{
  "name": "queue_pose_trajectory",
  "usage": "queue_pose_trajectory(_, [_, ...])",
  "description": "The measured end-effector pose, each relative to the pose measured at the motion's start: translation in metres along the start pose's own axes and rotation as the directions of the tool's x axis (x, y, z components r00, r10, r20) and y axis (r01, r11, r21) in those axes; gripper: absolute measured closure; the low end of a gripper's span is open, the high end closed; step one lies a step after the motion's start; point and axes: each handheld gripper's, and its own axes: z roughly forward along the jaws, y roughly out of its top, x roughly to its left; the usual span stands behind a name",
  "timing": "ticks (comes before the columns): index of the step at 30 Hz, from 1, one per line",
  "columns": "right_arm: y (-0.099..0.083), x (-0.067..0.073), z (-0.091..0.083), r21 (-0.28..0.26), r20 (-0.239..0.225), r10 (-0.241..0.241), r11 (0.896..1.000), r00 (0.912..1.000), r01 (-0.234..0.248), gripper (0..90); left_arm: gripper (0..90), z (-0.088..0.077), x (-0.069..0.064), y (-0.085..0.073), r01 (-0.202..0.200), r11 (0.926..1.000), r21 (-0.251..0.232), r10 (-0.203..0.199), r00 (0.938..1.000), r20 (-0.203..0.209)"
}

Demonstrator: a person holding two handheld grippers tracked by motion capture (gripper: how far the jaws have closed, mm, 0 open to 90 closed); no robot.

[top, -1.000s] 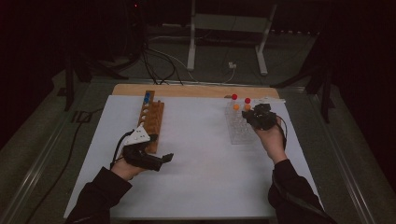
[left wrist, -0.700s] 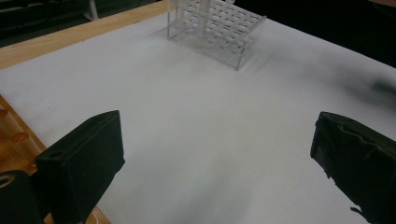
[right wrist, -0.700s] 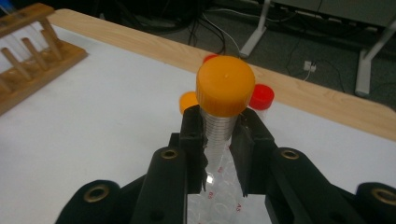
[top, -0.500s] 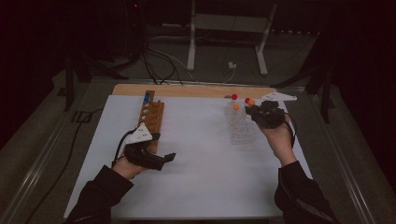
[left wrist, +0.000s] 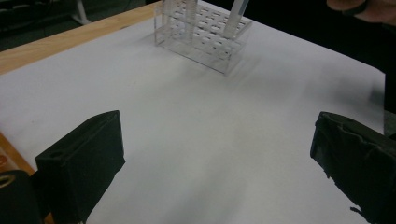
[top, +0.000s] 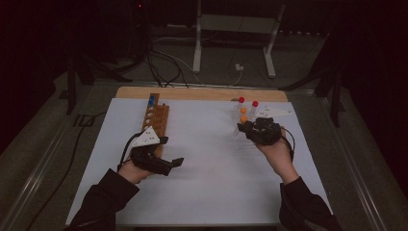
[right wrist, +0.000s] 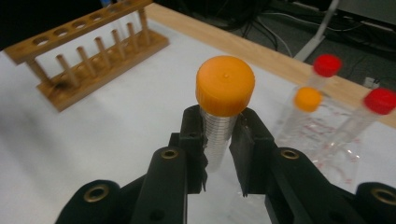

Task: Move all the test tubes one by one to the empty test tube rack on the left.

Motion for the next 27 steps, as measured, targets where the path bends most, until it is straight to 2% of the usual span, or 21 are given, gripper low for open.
queue_pose_trajectory(8, [-0.015,0.026,0.004,0.015,-0.058,-0.034,0.999,0.9977,0.035,75.0,3.7,0.005,-0.006,0.006,-0.013,0.9999,-0.008,0.014,0.9995,0.029])
queue_pose_trajectory(17, [-0.025,0.053,0.01,0.022,-0.117,-0.076,0.997,0.9902,0.079,75.0,4.2,0.013,-0.015,0.017,-0.047,0.9988,-0.011,0.048,0.9971,0.059])
queue_pose_trajectory(27, [-0.032,0.074,0.017,0.037,-0.161,-0.111,0.992,0.9807,0.118,75.0,7.1,0.027,-0.026,0.03,-0.077,0.9968,-0.019,0.079,0.991,0.108])
